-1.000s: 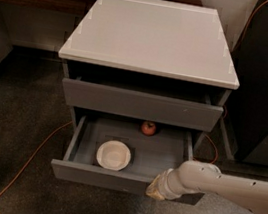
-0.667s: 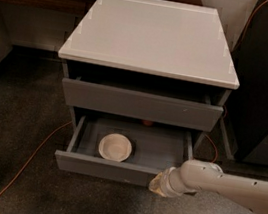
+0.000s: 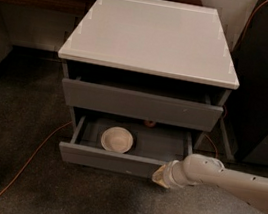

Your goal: Close middle drawer

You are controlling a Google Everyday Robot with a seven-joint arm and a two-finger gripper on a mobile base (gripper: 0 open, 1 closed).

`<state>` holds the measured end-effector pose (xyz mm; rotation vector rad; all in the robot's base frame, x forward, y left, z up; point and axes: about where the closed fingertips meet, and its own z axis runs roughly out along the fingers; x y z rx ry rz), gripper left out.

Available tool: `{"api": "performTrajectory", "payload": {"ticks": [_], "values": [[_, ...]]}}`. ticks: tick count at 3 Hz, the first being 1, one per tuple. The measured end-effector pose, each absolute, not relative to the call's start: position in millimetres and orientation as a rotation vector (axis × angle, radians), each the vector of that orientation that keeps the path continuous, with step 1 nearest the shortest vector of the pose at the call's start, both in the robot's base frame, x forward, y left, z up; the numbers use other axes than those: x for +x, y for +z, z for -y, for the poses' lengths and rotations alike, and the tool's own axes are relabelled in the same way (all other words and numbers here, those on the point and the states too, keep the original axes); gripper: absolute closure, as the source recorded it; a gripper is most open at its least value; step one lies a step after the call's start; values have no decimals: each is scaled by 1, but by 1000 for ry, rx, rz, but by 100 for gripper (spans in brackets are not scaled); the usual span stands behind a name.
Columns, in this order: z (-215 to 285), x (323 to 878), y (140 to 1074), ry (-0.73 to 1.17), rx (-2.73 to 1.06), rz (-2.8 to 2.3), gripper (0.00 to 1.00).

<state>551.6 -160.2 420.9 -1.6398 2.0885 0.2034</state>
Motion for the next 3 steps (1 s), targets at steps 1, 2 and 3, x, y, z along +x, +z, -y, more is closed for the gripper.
{"api": "performTrajectory", "payload": {"ticks": [1,2,3], "values": [[161,559,423,192,-1616,-2090,100],[161,571,421,175,-1596,-2083,100],[160,583,417,161,-1578,-2076,100]]}}
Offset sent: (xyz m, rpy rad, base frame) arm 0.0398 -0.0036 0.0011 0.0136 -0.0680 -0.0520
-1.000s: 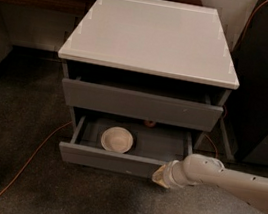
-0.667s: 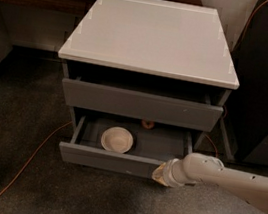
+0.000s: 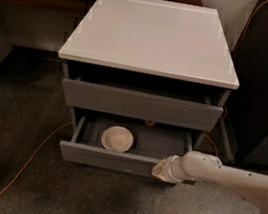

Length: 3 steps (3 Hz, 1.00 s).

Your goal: Close middle drawer

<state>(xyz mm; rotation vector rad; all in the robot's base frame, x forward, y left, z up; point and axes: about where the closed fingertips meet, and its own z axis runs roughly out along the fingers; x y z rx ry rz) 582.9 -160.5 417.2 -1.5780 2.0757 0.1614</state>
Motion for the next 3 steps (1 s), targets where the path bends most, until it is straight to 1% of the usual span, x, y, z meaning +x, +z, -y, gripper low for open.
{"api": "performTrajectory", "payload": {"ticks": [3], "values": [[163,626,413,100,-1540,-2055,100]]}}
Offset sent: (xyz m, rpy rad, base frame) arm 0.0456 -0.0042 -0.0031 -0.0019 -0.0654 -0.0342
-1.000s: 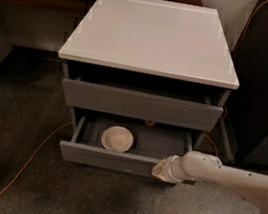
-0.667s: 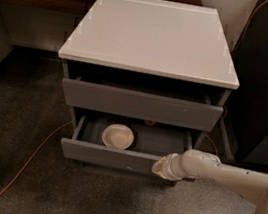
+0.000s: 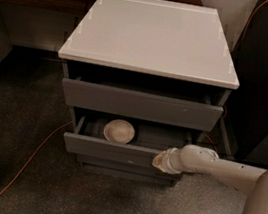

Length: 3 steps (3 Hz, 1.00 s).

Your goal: Close middle drawer

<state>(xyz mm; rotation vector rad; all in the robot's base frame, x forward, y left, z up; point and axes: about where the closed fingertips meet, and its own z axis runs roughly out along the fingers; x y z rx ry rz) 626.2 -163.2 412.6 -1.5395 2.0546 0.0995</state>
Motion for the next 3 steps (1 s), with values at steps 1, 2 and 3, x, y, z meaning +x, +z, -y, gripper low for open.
{"api": "performTrajectory", "payload": {"ticks": [1,2,3], "values": [[168,646,413,77,-1528,-2047,100],[173,690,411,48,-1512,-2033,100],[173,690,411,48,-1512,-2033,100]]}}
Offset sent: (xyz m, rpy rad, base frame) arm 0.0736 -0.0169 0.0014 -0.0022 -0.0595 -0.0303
